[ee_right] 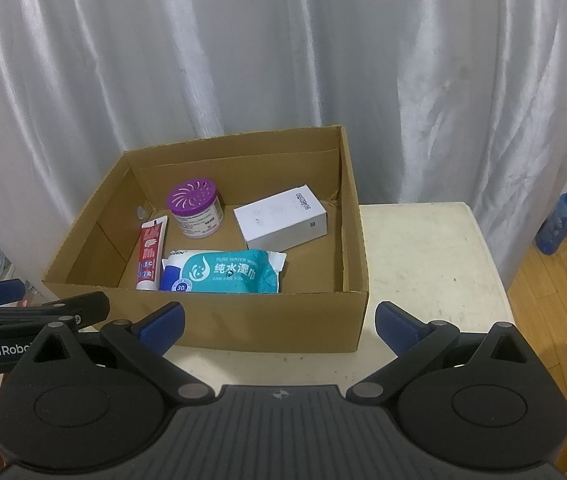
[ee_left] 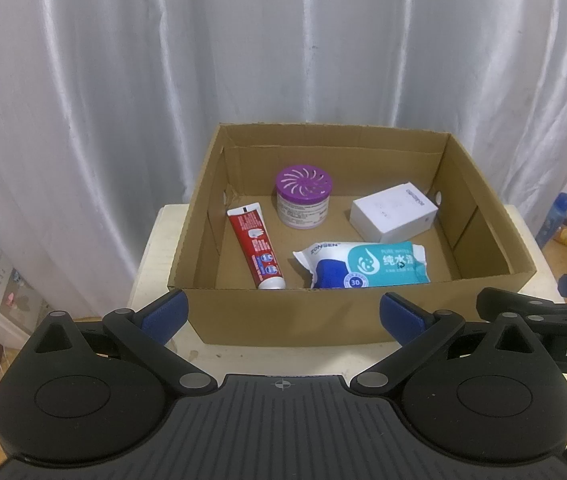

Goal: Organize objects

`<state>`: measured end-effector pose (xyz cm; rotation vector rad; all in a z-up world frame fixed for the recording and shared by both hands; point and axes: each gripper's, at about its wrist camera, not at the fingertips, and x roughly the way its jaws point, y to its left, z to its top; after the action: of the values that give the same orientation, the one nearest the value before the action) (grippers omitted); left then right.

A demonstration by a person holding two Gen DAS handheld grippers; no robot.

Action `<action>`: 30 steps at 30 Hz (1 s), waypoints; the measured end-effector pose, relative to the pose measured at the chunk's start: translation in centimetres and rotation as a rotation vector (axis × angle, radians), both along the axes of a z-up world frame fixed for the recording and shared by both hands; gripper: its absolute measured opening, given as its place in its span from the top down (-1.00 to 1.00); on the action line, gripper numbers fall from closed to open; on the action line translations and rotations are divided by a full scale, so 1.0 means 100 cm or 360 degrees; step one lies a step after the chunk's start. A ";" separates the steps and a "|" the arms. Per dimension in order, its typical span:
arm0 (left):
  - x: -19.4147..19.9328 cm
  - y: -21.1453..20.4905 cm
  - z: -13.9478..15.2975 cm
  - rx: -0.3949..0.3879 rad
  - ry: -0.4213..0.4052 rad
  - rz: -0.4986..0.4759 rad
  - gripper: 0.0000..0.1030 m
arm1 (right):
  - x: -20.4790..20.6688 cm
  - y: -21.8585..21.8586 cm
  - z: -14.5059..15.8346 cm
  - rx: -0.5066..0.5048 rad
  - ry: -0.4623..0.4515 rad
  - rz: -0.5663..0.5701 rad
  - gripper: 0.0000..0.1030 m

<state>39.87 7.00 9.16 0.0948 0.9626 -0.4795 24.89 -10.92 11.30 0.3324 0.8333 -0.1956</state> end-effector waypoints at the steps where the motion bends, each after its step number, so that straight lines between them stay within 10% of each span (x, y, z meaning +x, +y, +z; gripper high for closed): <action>1: 0.000 0.000 0.000 0.0001 -0.0001 0.0000 -0.99 | 0.000 0.000 0.000 0.0000 -0.0001 0.0000 -1.00; 30: -0.003 0.002 0.007 0.0008 -0.0025 -0.0006 -0.98 | -0.005 0.000 0.005 0.0026 -0.0009 0.0001 -1.00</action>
<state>39.59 7.20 9.90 0.1050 0.9486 -0.4794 24.39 -10.93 11.77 0.3476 0.8297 -0.1871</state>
